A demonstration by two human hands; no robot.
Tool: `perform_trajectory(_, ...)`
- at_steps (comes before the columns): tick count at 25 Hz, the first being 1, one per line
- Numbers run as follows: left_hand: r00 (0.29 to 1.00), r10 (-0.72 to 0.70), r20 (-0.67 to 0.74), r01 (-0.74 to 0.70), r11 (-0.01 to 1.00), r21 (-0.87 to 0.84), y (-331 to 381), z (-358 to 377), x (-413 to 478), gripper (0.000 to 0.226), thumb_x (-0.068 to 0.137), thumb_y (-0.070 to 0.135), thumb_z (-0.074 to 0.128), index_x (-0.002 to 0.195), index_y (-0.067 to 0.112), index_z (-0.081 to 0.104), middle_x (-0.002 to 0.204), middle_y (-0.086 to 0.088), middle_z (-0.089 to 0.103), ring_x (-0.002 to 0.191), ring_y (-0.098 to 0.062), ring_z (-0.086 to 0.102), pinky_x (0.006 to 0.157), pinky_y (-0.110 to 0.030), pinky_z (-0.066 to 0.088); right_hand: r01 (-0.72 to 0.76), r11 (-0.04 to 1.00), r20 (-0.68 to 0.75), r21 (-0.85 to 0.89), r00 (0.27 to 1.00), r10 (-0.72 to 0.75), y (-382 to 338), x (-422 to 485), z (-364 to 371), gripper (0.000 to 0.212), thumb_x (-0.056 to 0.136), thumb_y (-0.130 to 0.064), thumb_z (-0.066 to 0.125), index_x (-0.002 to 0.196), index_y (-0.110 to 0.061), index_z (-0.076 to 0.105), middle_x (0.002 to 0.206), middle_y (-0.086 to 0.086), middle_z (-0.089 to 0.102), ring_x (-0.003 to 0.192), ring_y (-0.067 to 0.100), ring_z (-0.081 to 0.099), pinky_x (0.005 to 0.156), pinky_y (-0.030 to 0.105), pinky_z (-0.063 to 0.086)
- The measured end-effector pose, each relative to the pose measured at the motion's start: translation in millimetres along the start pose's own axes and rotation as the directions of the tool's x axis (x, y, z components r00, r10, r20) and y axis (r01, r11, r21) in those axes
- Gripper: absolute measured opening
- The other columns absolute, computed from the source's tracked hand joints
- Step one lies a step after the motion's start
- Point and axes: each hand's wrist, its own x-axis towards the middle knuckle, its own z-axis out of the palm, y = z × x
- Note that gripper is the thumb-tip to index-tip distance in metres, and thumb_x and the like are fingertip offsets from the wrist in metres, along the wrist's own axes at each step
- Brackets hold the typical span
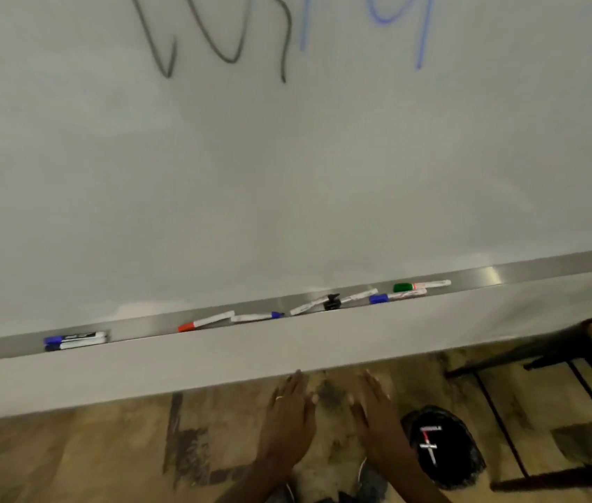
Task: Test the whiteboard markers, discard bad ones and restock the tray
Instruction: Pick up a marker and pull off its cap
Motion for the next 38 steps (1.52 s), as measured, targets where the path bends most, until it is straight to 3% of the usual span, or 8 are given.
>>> perform_trajectory(3, 0.996, -0.047, -0.074, 0.047, 0.999, -0.001, -48, -33, -17, 0.053, 0.104, 0.034, 0.032, 0.155, 0.026, 0.022, 0.165, 0.005, 0.020, 0.154, -0.012, 0.014, 0.125, -0.032, 0.009, 0.105, 0.992, 0.079, -0.074, 0.992, -0.099, -47, 2, 26, 0.075, 0.096, -0.062, 0.022, 0.153, -0.013, 0.026, 0.163, 0.006, 0.021, 0.151, 0.021, 0.021, 0.119, 0.027, 0.011)
perform_trajectory(8, 0.970, -0.159, -0.185, 0.155, 0.987, -0.038, -107, -82, -29, 0.052, 0.106, 0.036, 0.030, 0.156, 0.024, 0.022, 0.165, 0.003, 0.019, 0.154, -0.013, 0.012, 0.126, -0.035, 0.006, 0.290, 0.946, 0.183, -0.146, 0.947, -0.262, -109, 16, 66, 0.064, 0.098, -0.056, 0.035, 0.154, -0.025, 0.026, 0.163, -0.008, 0.010, 0.153, 0.016, 0.010, 0.121, 0.031, 0.008)
perform_trajectory(12, 0.947, -0.200, -0.251, 0.206, 0.979, -0.004, -134, -111, -19, 0.054, 0.106, 0.035, 0.034, 0.156, 0.022, 0.019, 0.166, 0.002, 0.016, 0.154, -0.014, 0.011, 0.127, -0.037, 0.007, 0.432, 0.886, 0.216, -0.168, 0.893, -0.395, -161, 47, 83, 0.087, 0.084, -0.076, 0.012, 0.152, -0.025, 0.030, 0.165, -0.004, 0.016, 0.153, 0.015, 0.011, 0.118, 0.028, 0.003)
perform_trajectory(17, 0.932, -0.232, -0.280, 0.264, 0.961, 0.085, -158, -137, 30, 0.061, 0.104, 0.026, 0.044, 0.157, 0.018, 0.014, 0.166, -0.001, 0.016, 0.155, -0.018, 0.011, 0.127, -0.041, 0.009, 0.604, 0.774, 0.198, -0.190, 0.796, -0.572, -226, 99, 95, 0.053, 0.100, -0.038, 0.050, 0.149, -0.020, 0.039, 0.159, 0.001, 0.034, 0.149, 0.018, 0.027, 0.120, 0.032, 0.022)
perform_trajectory(25, 0.912, -0.291, -0.289, 0.359, 0.907, 0.219, -204, -162, 95, 0.039, 0.097, 0.016, 0.050, 0.135, 0.025, 0.054, 0.138, 0.001, 0.057, 0.132, -0.022, 0.050, 0.111, -0.039, 0.037, 0.727, 0.628, 0.391, -0.279, 0.683, -0.617, -260, 186, 125, 0.042, 0.086, 0.005, 0.057, 0.122, -0.016, 0.067, 0.137, 0.004, 0.060, 0.129, 0.024, 0.053, 0.108, 0.033, 0.041)
perform_trajectory(30, 0.919, -0.265, -0.291, 0.337, 0.911, 0.237, -213, -163, 104, 0.024, 0.097, 0.021, 0.050, 0.114, 0.029, 0.064, 0.118, 0.003, 0.062, 0.116, -0.022, 0.056, 0.099, -0.038, 0.042, 0.773, 0.543, 0.467, -0.330, 0.633, -0.617, -273, 203, 126, 0.025, 0.088, -0.003, 0.057, 0.110, -0.015, 0.060, 0.112, 0.003, 0.062, 0.104, 0.025, 0.059, 0.084, 0.033, 0.045)
perform_trajectory(35, 0.948, -0.141, -0.285, 0.198, 0.963, 0.181, -230, -187, 97, 0.035, 0.092, 0.010, 0.047, 0.116, 0.031, 0.062, 0.120, 0.006, 0.061, 0.118, -0.019, 0.053, 0.098, -0.034, 0.040, 0.761, 0.604, 0.425, -0.237, 0.641, -0.640, -292, 195, 131, 0.047, 0.078, 0.005, 0.054, 0.118, -0.019, 0.050, 0.121, 0.000, 0.054, 0.116, 0.020, 0.052, 0.093, 0.031, 0.045)
perform_trajectory(38, 0.956, 0.077, -0.284, -0.037, 0.989, 0.142, -232, -226, 89, 0.030, 0.098, 0.014, 0.046, 0.118, 0.028, 0.063, 0.119, 0.004, 0.063, 0.111, -0.018, 0.056, 0.092, -0.030, 0.046, 0.750, 0.637, 0.346, -0.180, 0.654, -0.672, -307, 182, 116, 0.039, 0.094, -0.010, 0.049, 0.132, -0.016, 0.052, 0.131, 0.001, 0.053, 0.122, 0.015, 0.049, 0.107, 0.025, 0.038)
